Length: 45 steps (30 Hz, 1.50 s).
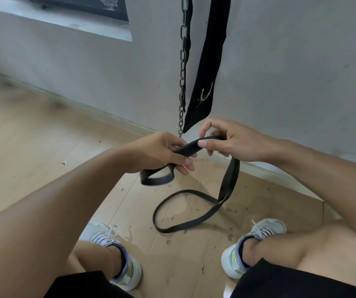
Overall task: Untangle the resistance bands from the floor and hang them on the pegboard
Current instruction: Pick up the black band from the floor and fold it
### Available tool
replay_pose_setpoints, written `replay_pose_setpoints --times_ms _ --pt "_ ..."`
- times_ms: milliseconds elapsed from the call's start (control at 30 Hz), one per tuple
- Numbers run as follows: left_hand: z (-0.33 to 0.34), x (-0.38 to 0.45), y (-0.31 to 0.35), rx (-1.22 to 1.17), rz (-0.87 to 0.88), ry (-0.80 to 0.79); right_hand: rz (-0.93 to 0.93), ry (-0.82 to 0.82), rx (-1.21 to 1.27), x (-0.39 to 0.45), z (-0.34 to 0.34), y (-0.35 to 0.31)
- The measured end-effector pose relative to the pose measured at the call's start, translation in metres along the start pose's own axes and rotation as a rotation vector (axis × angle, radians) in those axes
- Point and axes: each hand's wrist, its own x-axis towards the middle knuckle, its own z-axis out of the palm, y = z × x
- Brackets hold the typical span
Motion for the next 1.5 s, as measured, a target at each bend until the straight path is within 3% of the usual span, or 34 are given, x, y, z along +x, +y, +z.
replay_pose_setpoints --times_ms 133,267,533,733,900,1133,1267,1433,1500 --pt "-0.001 -0.006 0.003 -0.091 -0.008 -0.136 -0.043 -0.008 0.109 0.0 0.0 0.003" --pt "0.001 -0.008 0.007 -0.128 -0.005 -0.154 0.02 -0.075 0.22 -0.004 -0.003 0.009" --pt "0.002 -0.003 0.01 -0.128 0.068 0.14 0.145 -0.159 0.178 -0.004 0.003 0.003" --pt "-0.001 -0.007 0.012 -0.2 0.191 0.175 0.077 -0.073 0.004 0.008 0.019 -0.001" --pt "-0.011 -0.007 0.008 -0.248 0.194 0.234 0.055 -0.015 0.026 0.008 0.013 -0.003" --pt "-0.013 -0.016 0.01 -0.027 0.004 0.049 0.019 -0.06 -0.246 0.007 0.024 -0.01" --pt "0.004 -0.006 0.012 0.074 0.031 0.167 -0.067 -0.086 -0.21 0.009 0.029 -0.017" --pt "0.004 -0.006 0.022 -0.274 0.3 0.294 0.01 -0.039 -0.009 0.009 0.014 -0.01" --pt "-0.002 -0.008 0.024 -0.388 0.329 0.361 0.036 -0.038 0.005 0.009 0.011 -0.004"
